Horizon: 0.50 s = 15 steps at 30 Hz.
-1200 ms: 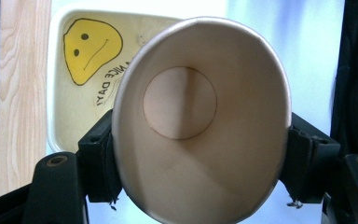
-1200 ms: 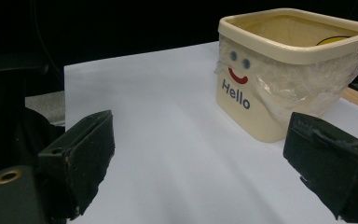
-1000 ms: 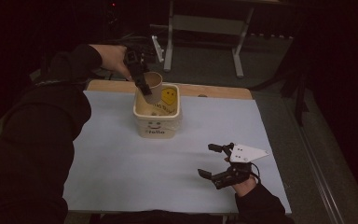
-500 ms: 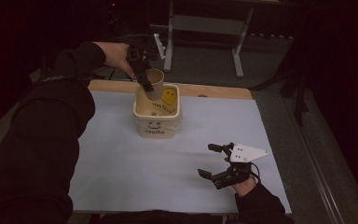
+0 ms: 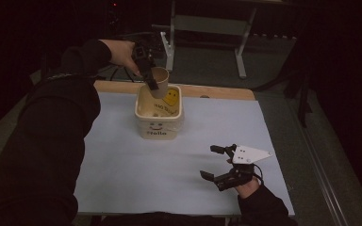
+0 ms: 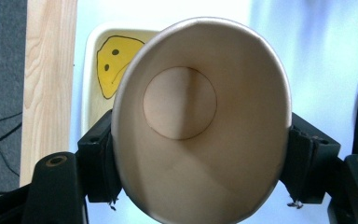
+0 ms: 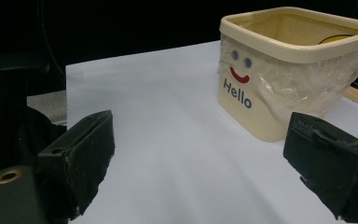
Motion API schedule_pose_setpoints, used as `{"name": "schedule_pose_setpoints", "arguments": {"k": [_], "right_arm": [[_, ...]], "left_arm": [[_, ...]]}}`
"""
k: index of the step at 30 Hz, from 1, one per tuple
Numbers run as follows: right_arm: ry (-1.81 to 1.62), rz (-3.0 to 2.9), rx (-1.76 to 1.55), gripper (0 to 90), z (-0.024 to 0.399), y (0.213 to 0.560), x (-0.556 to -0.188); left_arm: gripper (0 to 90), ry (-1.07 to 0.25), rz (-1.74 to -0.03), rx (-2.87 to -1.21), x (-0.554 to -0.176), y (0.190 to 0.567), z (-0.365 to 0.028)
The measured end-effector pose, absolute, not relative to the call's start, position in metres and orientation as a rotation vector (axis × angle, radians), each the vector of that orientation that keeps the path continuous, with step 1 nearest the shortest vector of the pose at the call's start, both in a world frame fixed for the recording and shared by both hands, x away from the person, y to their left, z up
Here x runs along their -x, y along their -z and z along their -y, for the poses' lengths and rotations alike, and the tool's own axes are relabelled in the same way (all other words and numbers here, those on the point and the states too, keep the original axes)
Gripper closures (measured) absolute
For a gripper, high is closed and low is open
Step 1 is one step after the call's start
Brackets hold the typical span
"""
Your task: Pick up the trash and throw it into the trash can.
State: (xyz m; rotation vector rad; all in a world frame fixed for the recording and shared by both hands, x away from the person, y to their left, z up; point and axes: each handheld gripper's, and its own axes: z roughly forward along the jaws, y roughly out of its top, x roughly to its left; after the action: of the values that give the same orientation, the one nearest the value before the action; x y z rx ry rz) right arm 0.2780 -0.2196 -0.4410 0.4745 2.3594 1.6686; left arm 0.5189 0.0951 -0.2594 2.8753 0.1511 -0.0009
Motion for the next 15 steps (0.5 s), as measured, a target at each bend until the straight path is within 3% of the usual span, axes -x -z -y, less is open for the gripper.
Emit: {"name": "schedule_pose_setpoints", "arguments": {"k": [2, 5, 15], "right_arm": [[-1.669, -2.361, -0.475, 8.6, 0.2196, 0.4412, -0.2781], [-1.668, -2.362, -0.475, 8.6, 0.2196, 0.4412, -0.2782], [-1.667, -2.364, -0.473, 8.6, 0.2196, 0.4412, -0.2782]], "left_arm": [[21.8, 0.023, -0.195, -2.875, -0.5219, 0.2604, -0.0957], [0.3, 0.079, -0.240, -2.880, -0.5254, 0.2627, -0.0963], [0.2, 0.074, -0.322, -2.836, -0.5257, 0.2592, -0.0981]]}}
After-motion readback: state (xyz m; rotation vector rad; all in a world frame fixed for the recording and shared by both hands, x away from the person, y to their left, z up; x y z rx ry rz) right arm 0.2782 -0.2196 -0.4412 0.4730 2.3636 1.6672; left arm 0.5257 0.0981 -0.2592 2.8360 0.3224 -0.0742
